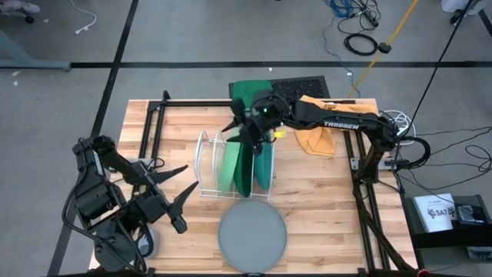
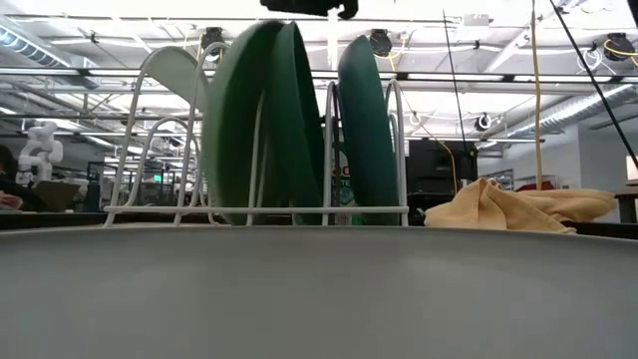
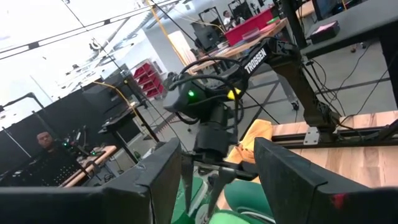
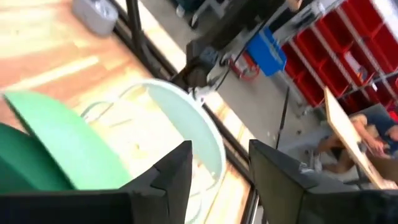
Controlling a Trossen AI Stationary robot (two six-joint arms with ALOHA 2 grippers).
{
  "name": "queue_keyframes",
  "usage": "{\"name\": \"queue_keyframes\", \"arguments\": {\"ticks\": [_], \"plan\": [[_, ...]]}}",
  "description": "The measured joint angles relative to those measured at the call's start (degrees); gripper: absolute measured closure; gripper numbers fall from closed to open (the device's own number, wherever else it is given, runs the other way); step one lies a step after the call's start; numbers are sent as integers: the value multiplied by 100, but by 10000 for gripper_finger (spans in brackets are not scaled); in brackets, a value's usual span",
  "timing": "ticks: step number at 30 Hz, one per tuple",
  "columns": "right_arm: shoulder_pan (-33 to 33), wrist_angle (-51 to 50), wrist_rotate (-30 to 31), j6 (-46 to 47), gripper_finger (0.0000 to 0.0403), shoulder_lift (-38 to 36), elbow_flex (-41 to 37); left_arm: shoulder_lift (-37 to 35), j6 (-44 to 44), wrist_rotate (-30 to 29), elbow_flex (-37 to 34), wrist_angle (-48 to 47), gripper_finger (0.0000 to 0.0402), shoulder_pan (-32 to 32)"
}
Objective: Sort dishes
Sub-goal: Put the gray plate into the dish rack
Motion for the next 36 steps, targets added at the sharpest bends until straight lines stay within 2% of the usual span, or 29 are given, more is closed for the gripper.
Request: {"name": "queue_keyframes", "arguments": {"ticks": [12, 18, 25, 30, 36], "plan": [[915, -839, 1294, -161, 251, -795, -2, 0, -151, 4, -4, -26, 198, 13], [1422, -1551, 1554, 386, 252, -1352, -2, 0, -384, 42, -7, -107, 198, 123], [2177, -2933, 1564, 1314, 252, -1687, -2, 0, -1014, 636, -7, -503, 198, 298], [2802, -3431, 1598, 2277, 253, -1610, -2, 109, -1053, 1245, -7, -525, 198, 464], [3635, -3583, 2316, 3179, 253, -1436, -288, 466, -1056, 2240, -9, -439, 198, 623]]}}
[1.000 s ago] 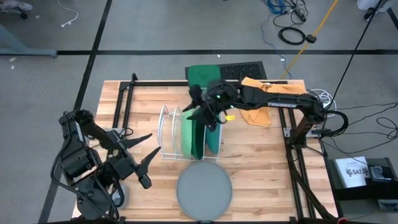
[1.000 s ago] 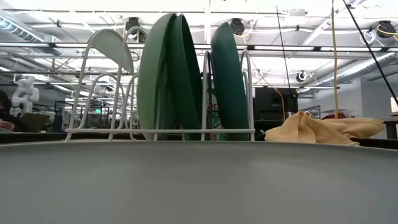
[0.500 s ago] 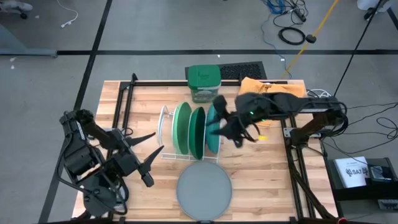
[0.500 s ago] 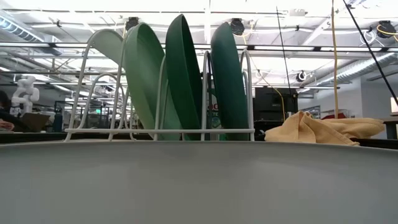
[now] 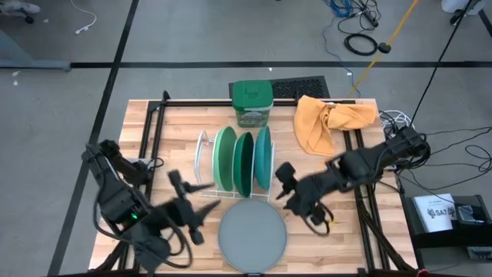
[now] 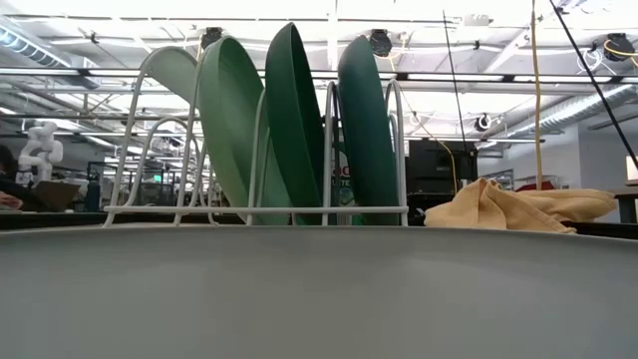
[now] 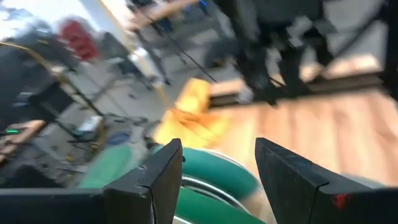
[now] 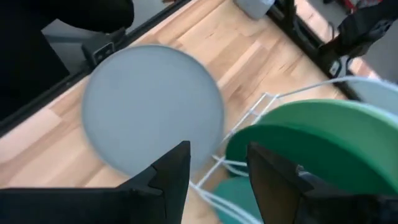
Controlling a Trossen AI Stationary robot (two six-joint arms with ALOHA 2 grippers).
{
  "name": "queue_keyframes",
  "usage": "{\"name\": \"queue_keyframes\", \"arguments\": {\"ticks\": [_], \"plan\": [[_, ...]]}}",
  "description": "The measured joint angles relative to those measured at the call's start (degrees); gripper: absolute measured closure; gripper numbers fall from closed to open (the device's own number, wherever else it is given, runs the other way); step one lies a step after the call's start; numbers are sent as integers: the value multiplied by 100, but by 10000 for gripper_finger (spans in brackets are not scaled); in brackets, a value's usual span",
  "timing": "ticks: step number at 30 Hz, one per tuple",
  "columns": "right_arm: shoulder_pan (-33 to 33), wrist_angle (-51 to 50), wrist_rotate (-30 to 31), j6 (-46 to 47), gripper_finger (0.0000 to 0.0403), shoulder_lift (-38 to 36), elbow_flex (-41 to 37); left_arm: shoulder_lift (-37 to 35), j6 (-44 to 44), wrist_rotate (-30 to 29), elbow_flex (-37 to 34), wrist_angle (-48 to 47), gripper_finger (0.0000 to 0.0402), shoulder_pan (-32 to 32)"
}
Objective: Sort dishes
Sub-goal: Put the gray plate into the dish rack
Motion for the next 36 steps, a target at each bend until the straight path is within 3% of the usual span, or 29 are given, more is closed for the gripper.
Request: {"name": "queue_keyframes", "arguments": {"ticks": [7, 17, 25, 36], "plan": [[970, 389, 735, 1235, 253, 4, -605, 819, -141, 1924, 0, 11, 198, 52], [1839, 1483, 1651, 2187, 253, 4, -1414, 2632, -95, 3471, 0, -74, 198, 4], [2167, 1975, 2105, 2504, 253, 7, -1570, 3537, -151, 4319, 0, -547, 198, -13], [2230, 1959, 2278, 2429, 253, 15, -1570, 3707, -288, 4352, 0, -500, 199, -147]]}}
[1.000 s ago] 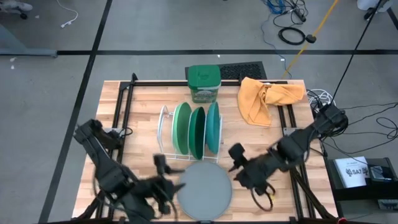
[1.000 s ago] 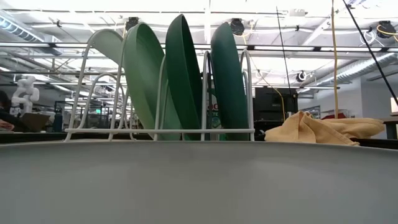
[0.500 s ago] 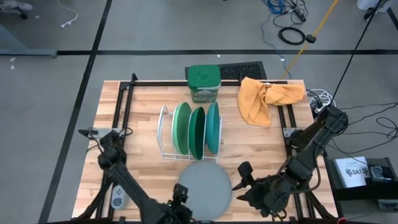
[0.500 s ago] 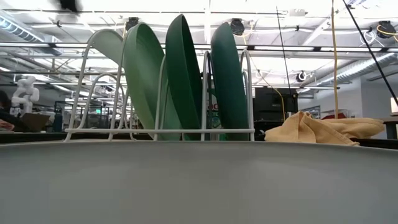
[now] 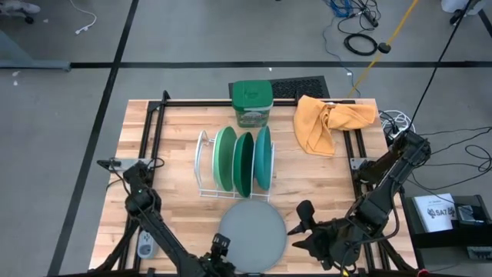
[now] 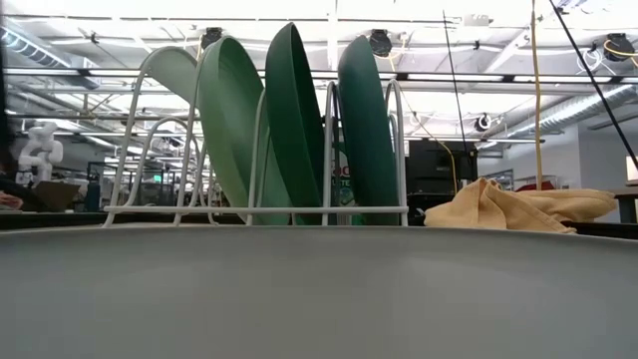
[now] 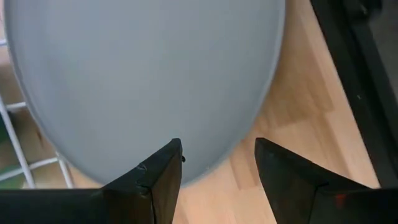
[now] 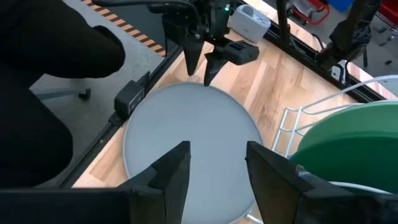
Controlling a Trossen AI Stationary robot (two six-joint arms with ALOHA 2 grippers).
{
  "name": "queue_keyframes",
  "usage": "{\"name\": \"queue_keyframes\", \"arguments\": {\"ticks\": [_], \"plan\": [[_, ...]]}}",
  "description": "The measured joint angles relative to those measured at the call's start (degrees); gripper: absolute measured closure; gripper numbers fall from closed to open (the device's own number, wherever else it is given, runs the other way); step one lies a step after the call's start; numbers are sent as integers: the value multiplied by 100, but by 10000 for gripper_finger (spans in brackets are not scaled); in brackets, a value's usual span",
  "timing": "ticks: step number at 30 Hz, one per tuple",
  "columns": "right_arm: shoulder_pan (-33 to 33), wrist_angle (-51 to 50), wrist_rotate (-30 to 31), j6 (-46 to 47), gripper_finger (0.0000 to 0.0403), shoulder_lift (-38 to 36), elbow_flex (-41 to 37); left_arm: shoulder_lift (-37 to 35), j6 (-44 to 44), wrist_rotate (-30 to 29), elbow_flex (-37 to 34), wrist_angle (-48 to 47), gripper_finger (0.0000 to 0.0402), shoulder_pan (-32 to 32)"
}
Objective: Sort dishes
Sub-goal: Put the gray plate into the dish rack
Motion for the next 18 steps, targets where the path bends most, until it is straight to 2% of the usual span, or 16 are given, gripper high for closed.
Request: {"name": "queue_keyframes", "arguments": {"ticks": [4, 9, 18], "plan": [[2, 0, -2, -53, 253, 0, 0, 86, 49, -167, 0, 83, 199, 15], [4, 11, 92, -49, 253, 0, 0, 260, 44, 20, 0, 144, 199, 40], [4, 16, 116, -70, 253, 0, 0, 329, 53, -12, 1, 375, 205, 72]]}}
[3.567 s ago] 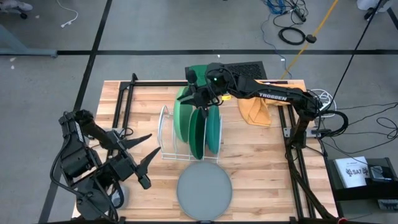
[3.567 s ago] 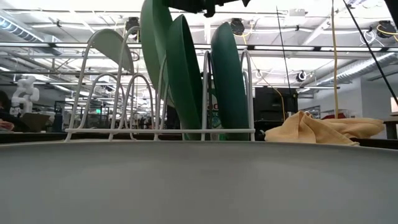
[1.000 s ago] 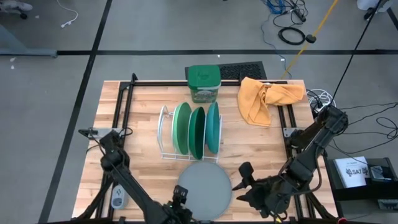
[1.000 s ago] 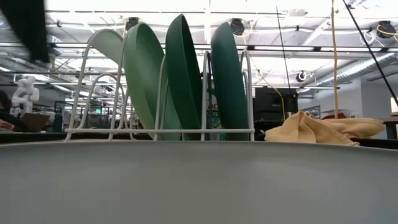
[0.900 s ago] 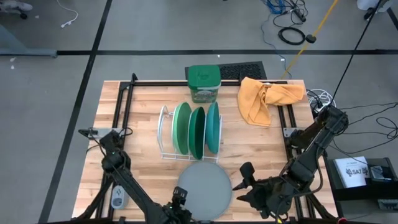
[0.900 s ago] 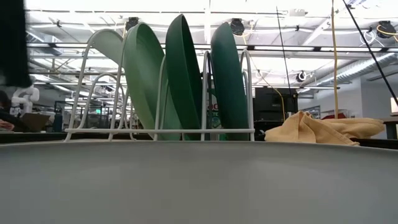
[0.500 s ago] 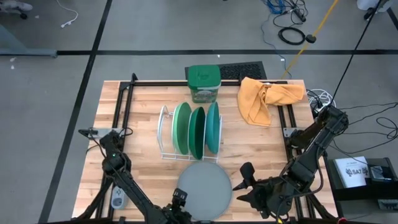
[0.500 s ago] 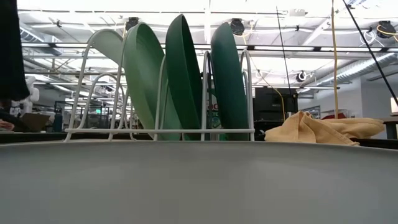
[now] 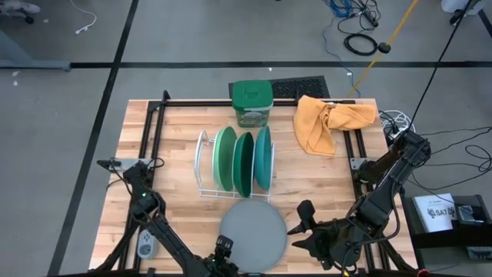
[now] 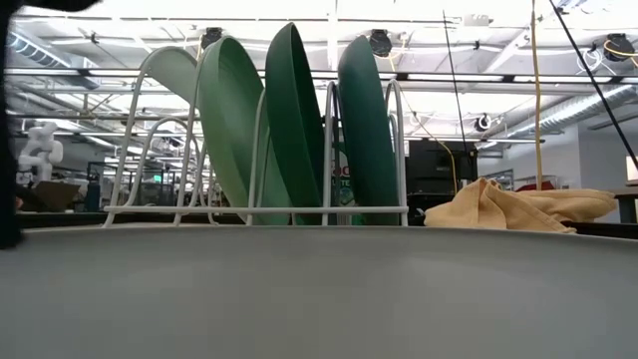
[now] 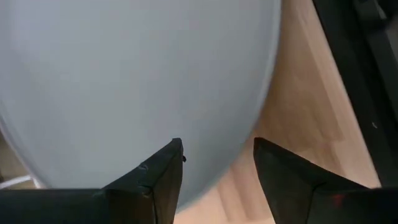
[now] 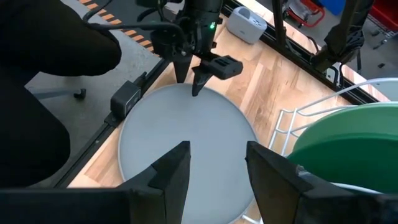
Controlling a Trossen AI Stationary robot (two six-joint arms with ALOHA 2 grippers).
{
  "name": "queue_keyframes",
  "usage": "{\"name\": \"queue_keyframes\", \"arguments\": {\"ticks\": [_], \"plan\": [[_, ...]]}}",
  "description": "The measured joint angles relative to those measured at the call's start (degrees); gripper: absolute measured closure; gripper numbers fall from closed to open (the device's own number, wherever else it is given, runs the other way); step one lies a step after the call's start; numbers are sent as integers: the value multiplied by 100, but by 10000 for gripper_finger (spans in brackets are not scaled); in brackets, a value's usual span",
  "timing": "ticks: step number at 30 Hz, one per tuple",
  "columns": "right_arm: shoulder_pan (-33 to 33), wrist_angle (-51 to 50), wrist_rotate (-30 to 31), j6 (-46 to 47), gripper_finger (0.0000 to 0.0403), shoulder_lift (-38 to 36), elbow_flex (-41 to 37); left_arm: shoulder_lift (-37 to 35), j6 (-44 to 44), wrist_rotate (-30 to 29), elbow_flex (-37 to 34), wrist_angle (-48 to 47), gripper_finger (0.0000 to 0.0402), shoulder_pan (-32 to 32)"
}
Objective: Sort dishes
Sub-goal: Put the gray plate into the dish rack
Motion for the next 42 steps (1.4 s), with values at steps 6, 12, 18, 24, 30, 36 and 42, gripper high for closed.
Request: {"name": "queue_keyframes", "arguments": {"ticks": [6, 12, 18, 24, 30, 36, 42], "plan": [[0, 5, 11, -17, 253, 0, 0, 133, 268, -42, 12, 161, 248, 92], [0, 8, 11, -20, 253, 2, 2, 160, 287, 15, 21, 206, 299, 158], [0, 8, 11, -17, 253, 2, 2, 180, 344, -65, 11, 198, 381, 172], [0, 30, 11, -17, 253, 2, 2, 174, 399, -87, 65, 88, 396, 188], [0, 32, 11, -17, 253, 1, 2, -137, 523, 62, 336, -3, 399, 187], [0, 44, 10, -20, 253, 1, 2, -713, 615, 72, 690, 4, 400, 183], [0, 45, 10, -52, 253, 1, 2, -1507, 818, -279, 927, 440, 401, 71]]}}
